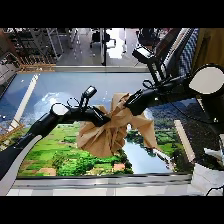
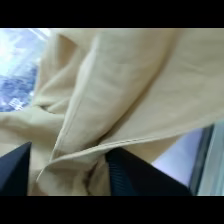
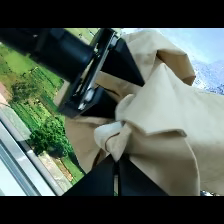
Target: Fold the clothes and pants, and hang the long-sleeved shirts on hangers.
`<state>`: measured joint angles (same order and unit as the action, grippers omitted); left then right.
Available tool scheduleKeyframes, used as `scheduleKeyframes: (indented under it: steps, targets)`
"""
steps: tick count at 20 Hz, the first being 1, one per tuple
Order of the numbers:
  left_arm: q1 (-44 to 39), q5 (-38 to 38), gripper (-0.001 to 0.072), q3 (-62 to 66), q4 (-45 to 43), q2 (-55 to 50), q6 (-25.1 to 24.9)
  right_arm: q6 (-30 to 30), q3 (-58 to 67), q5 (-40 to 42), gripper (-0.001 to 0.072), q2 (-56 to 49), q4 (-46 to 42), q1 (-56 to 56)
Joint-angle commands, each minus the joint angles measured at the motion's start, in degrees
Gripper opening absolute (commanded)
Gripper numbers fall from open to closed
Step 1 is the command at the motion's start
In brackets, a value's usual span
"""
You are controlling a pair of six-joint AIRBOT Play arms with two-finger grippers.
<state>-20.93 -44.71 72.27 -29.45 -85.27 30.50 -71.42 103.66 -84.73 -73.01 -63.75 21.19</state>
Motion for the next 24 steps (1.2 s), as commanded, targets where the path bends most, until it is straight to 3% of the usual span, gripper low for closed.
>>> scheduleKeyframes:
  steps: [1, 2, 3, 5, 7, 8, 11, 12, 13, 16, 18, 21, 24]
  targets:
    - [-0.4, 6.2, 0.0202, 0.0, 6.4, -2.6, -0.1, -0.1, 0.0, -0.2, 0.0032, 0.0, 0.7, 0.0]
    - [-0.5, 5.6, 0.0033, 0.0, 8.0, -2.8, -2.7, -0.1, 0.0, -0.2, 0.0032, 0.0, 0.7, 0.0]
    - [-0.5, 4.2, 0.0017, 0.0, 9.6, -2.6, -5.1, -0.1, 0.0, -0.2, 0.0032, 0.0, 0.6, 0.0]
    - [0.3, -0.7, 0.0033, 0.0, 11.1, -1.6, -7.8, -0.1, 0.0, -0.4, 0.0032, 0.0, 0.4, 0.0]
    - [1.1, -7.2, 0.0168, 0.0, 11.1, -0.7, -11.3, -0.1, 0.0, -0.4, 0.0032, 0.0, 0.3, 0.0]
    - [1.2, -9.7, 0.0168, 0.0, 11.1, -0.6, -12.2, -0.1, 0.0, -0.4, 0.0032, 0.0, 0.3, 0.0]
    - [0.6, -13.6, 0.0162, 0.0, 11.1, -1.4, -14.9, -0.1, 0.0, -0.3, 0.0032, 0.0, 0.3, 0.0]
    - [0.3, -12.6, 0.0049, 0.0, 11.1, -1.8, -15.2, -0.2, 0.0, -0.3, 0.0032, 0.0, 0.4, 0.0]
    - [0.4, -9.7, 0.0016, 0.0, 11.1, -2.0, -16.3, -0.8, 0.0, -0.5, 0.0032, 0.0, 0.3, 0.0]
    - [5.8, 3.4, 0.0015, 2.3, 11.1, -0.2, -12.3, -3.0, 0.0, -5.7, 0.0032, 0.0, -2.4, 0.0]
    - [12.0, 5.6, 0.0014, 5.7, 11.1, 3.1, -9.1, -6.9, 0.0, -7.8, 0.0032, 0.0, -8.6, 0.0]
    - [18.9, 5.4, 0.0015, 11.1, 11.1, 8.2, -4.9, -14.5, 0.0, -1.7, 0.0031, 0.0, -14.0, 0.0]
    - [18.8, 4.4, 0.0015, 12.0, 11.1, 12.1, -4.2, -18.6, 0.0, 7.4, 0.0031, 0.0, -14.4, 0.0]
